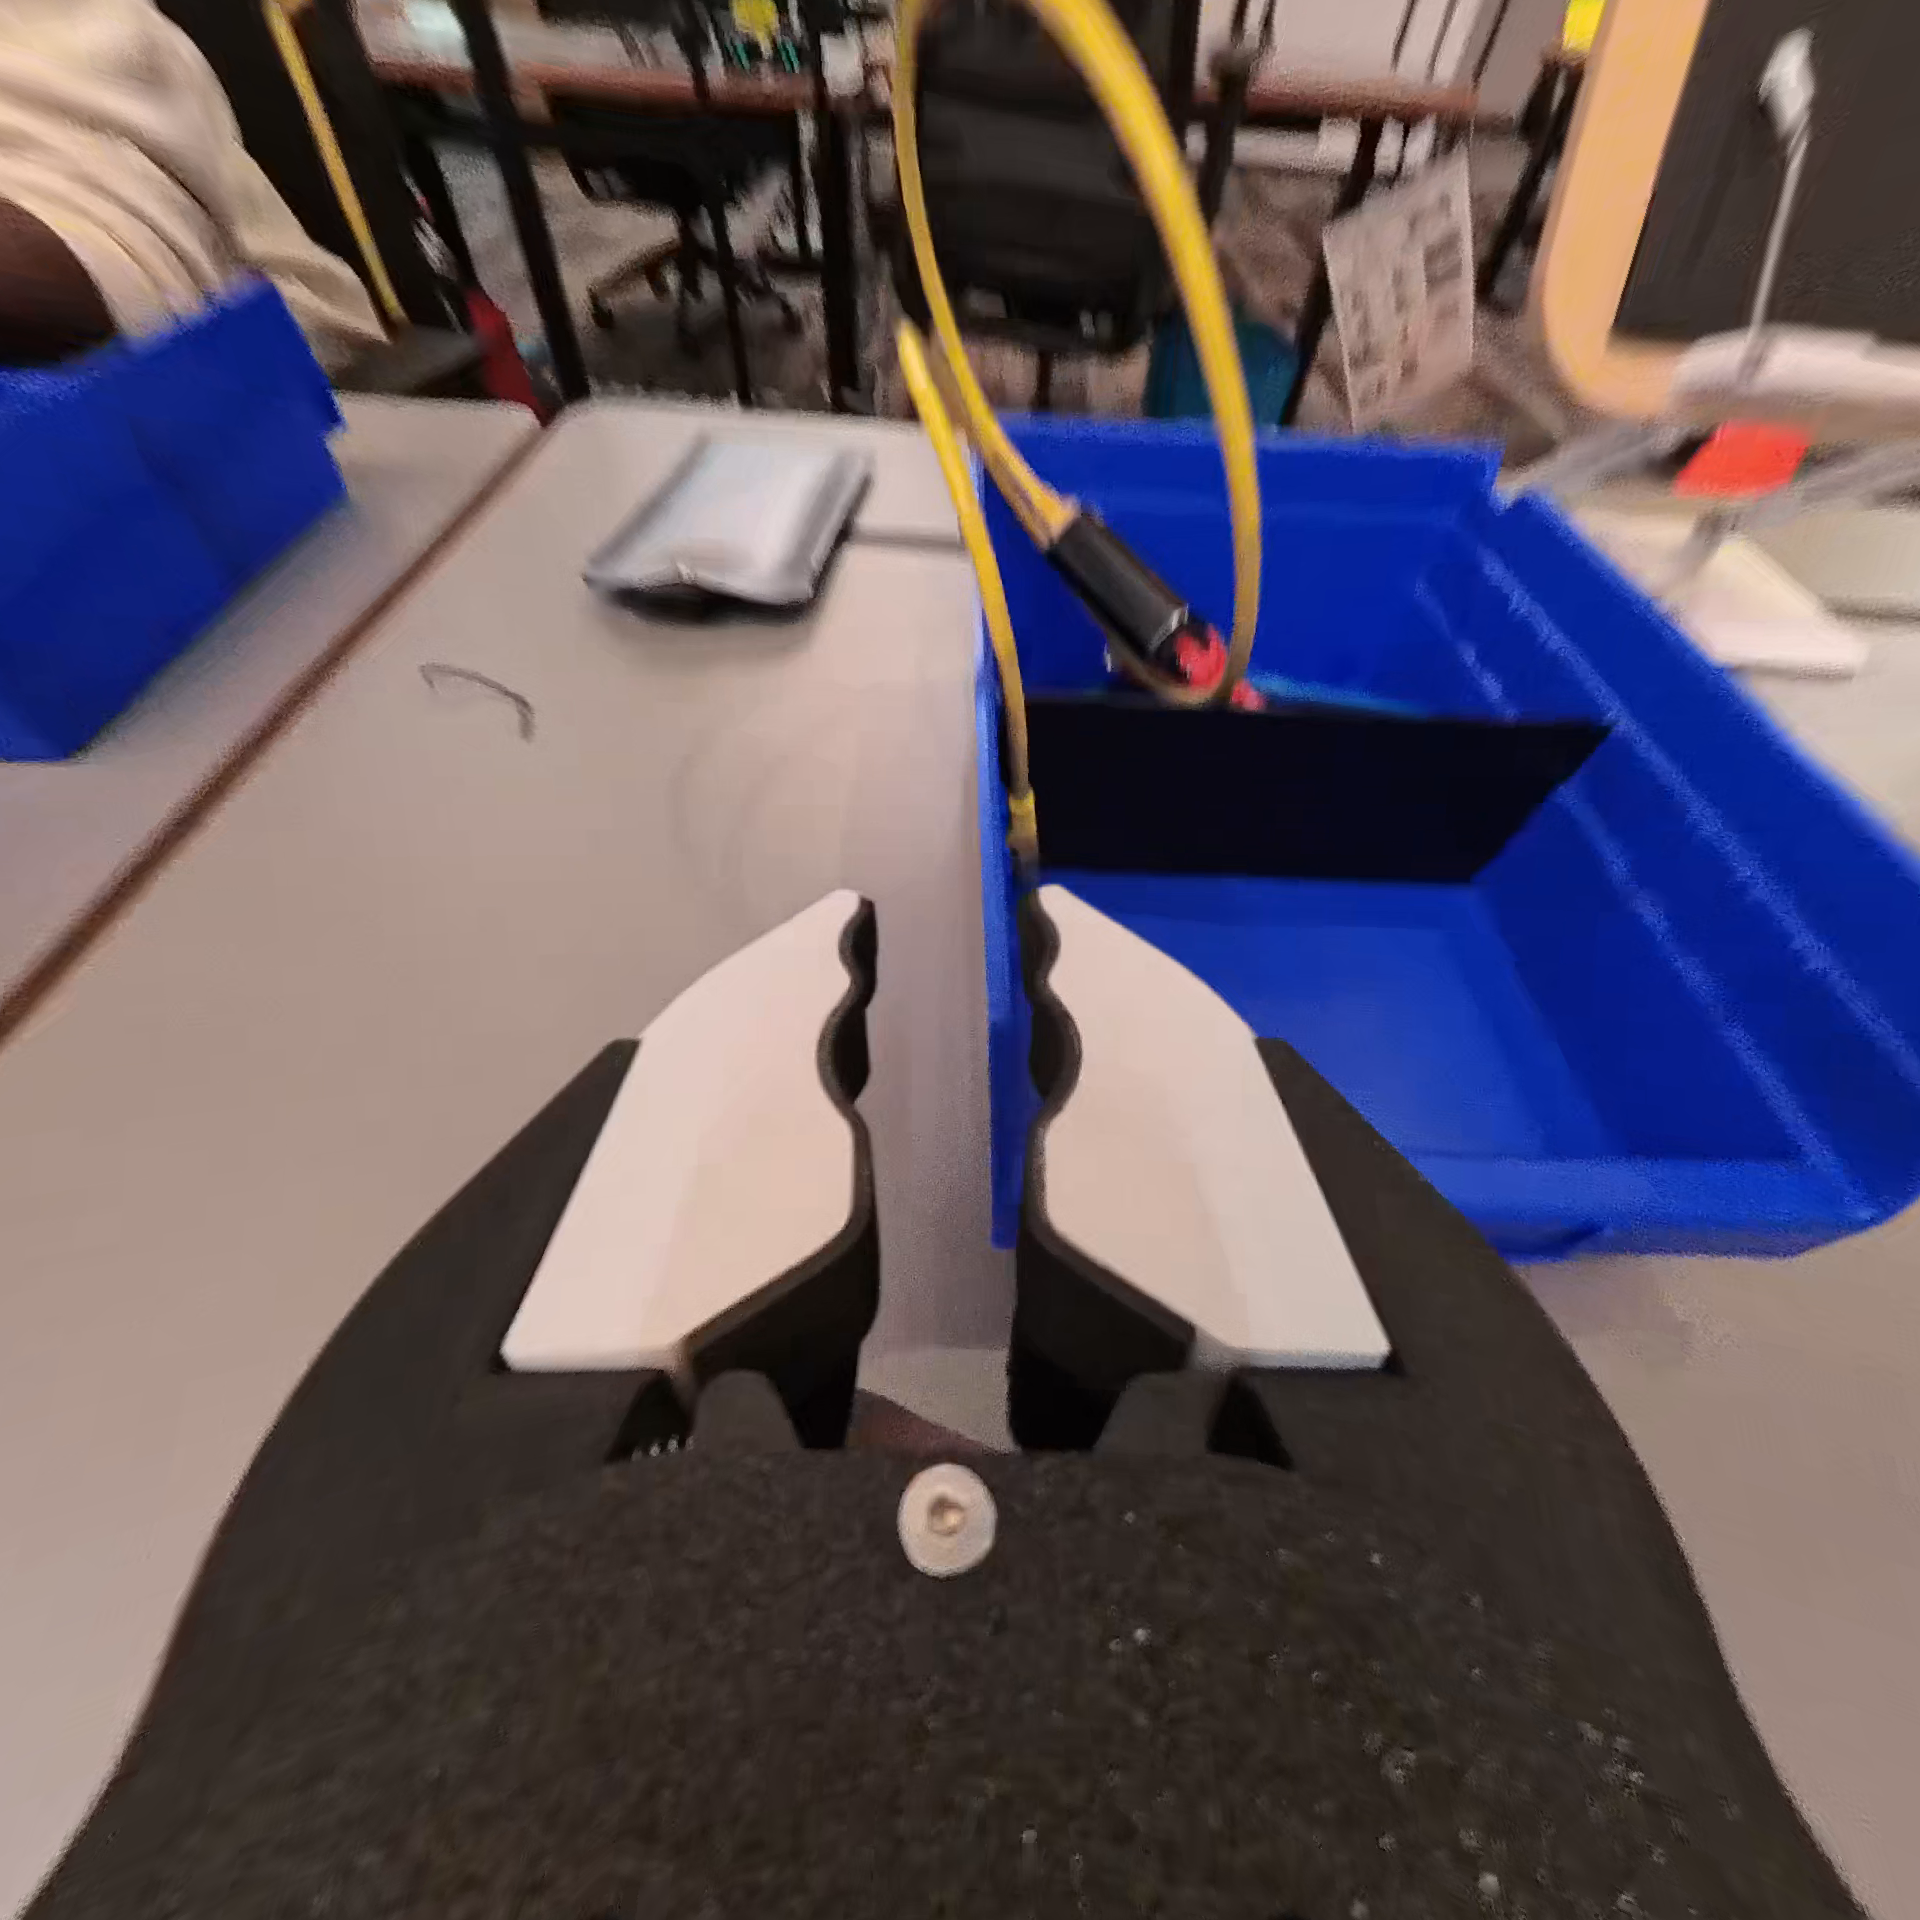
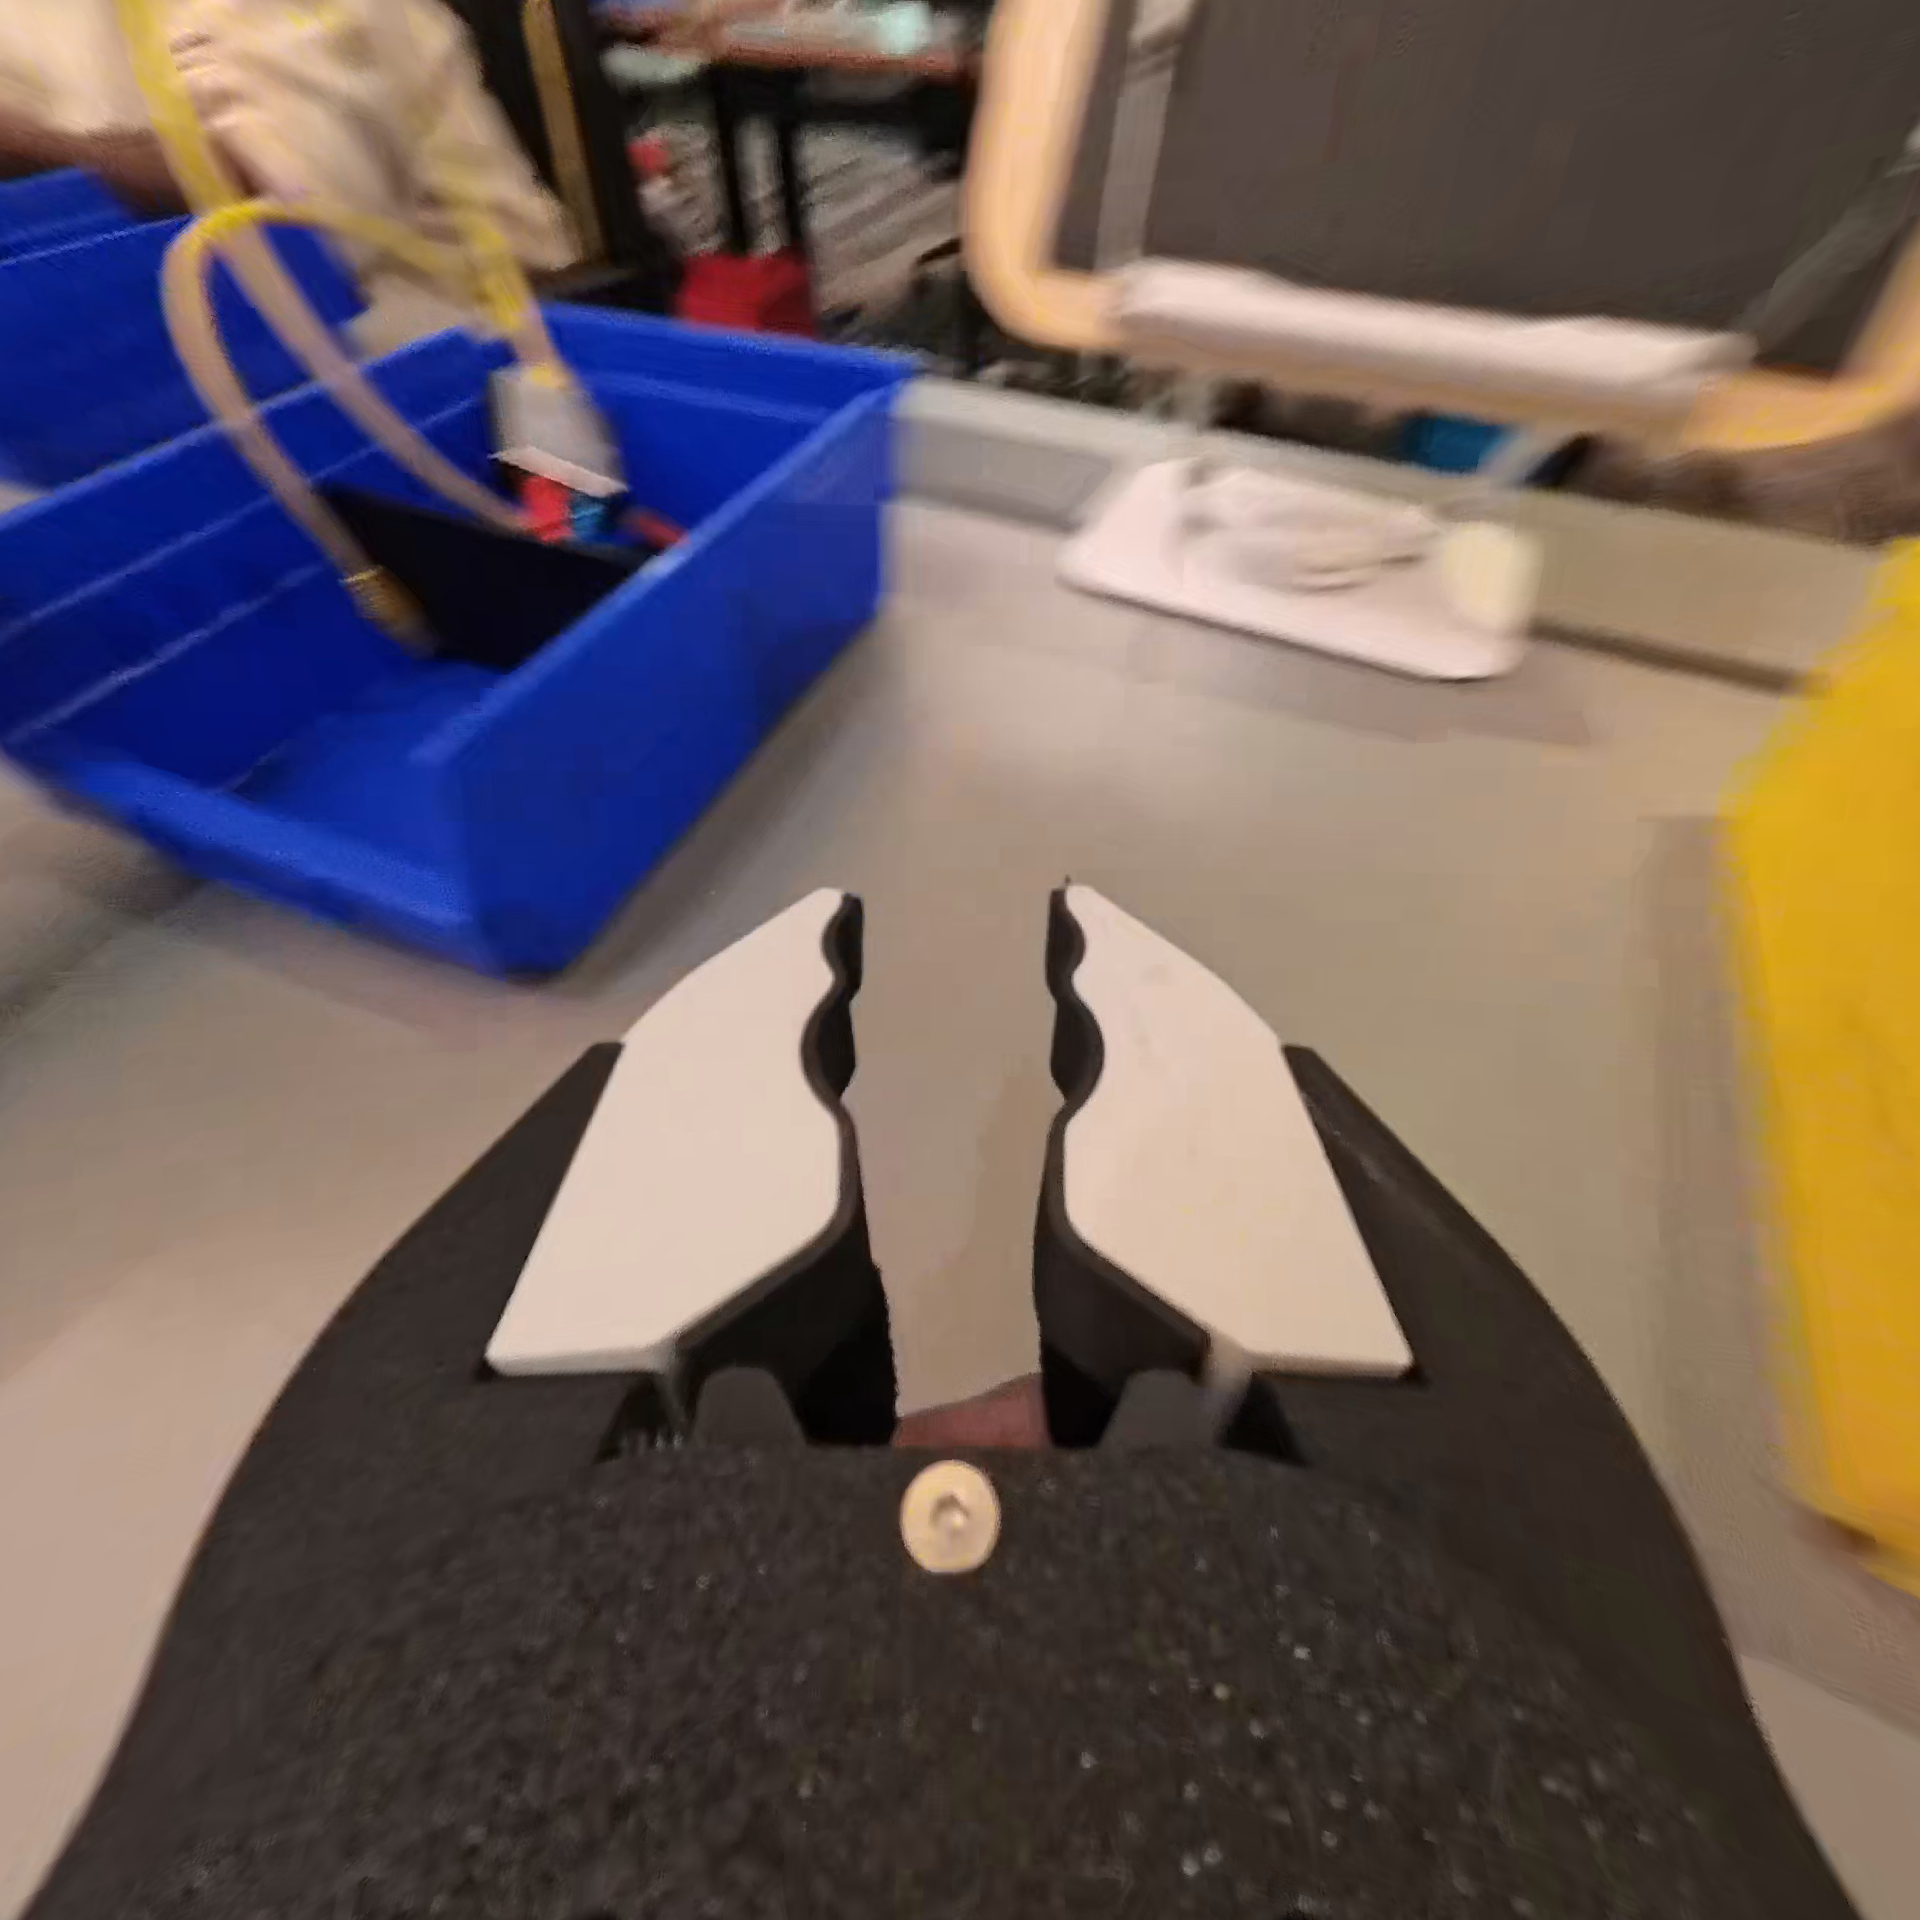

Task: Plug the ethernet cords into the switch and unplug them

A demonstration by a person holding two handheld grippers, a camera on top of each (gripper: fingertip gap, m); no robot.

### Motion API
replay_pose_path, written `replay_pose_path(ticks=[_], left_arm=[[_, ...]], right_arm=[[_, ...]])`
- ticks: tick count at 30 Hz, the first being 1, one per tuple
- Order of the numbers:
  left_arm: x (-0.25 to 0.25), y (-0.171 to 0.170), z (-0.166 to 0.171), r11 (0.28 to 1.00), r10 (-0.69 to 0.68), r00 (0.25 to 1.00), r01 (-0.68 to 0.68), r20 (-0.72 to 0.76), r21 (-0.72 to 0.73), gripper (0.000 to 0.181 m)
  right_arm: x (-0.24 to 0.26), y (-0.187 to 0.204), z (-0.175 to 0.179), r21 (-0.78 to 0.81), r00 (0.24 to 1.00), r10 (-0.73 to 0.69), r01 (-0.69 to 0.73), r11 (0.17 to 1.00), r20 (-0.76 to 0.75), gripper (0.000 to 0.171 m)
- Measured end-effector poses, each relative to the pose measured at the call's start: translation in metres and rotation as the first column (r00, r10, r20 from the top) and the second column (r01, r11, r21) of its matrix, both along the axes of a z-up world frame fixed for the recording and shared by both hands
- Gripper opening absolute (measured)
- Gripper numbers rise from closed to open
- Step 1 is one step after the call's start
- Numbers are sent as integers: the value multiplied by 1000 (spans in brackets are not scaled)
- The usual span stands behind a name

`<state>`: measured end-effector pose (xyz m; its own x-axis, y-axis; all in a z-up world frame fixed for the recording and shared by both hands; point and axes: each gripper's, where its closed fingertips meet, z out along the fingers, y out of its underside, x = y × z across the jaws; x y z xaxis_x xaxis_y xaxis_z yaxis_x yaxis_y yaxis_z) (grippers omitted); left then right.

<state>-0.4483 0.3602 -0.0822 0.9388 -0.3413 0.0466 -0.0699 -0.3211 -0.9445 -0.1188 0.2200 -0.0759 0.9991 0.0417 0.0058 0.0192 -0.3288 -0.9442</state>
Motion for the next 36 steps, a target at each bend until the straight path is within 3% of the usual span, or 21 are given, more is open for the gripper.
replay_pose_path(ticks=[4, 7, 9, 12, 13, 14, 16, 19, 21, 23, 31, 36], left_arm=[[14, -31, 54, 978, 81, 997, -80, 2, 194, 26], [135, -74, 61, 966, -213, 975, 200, 67, 161, 34], [247, -125, 50, 866, -501, 856, 494, 132, 80, 43], [388, -216, 34, 530, -816, 495, 847, 298, 42, 58], [419, -231, 27, 465, -847, 434, 885, 307, 34, 63], [444, -235, 17, 447, -861, 427, 894, 277, 10, 68], [481, -226, -4, 494, -838, 495, 867, 230, -68, 77], [515, -220, -22, 521, -823, 536, 844, 189, -126, 79], [531, -224, -24, 523, -826, 535, 845, 175, -115, 74], [545, -239, -22, 485, -838, 500, 866, 218, -121, 69], [566, -254, -20, 480, -834, 493, 870, 248, -113, 74], [553, -260, -21, 410, -858, 432, 902, 280, -137, 74]], right_arm=[[171, -61, 37, 136, 950, -309, 302, 944, 38, 33], [300, -113, 36, 145, 839, -544, 534, 833, 35, 35], [357, -135, 14, 89, 801, -598, 598, 796, -36, 39], [372, -133, -31, -56, 858, -450, 451, 891, -248, 41], [378, -133, -37, -57, 839, -444, 451, 891, -315, 40], [383, -133, -41, -48, 826, -441, 455, 889, -352, 40], [386, -127, -52, -82, 828, -446, 447, 891, -338, 42], [373, -117, -68, -149, 883, -380, 352, 924, -274, 39], [375, -123, -70, -169, 894, -392, 361, 917, -218, 5], [380, -129, -70, -173, 903, -388, 358, 917, -185, 4], [396, -145, -70, -177, 882, -441, 413, 893, -166, 3], [402, -140, -69, -158, 860, -467, 442, 883, -204, 9]])
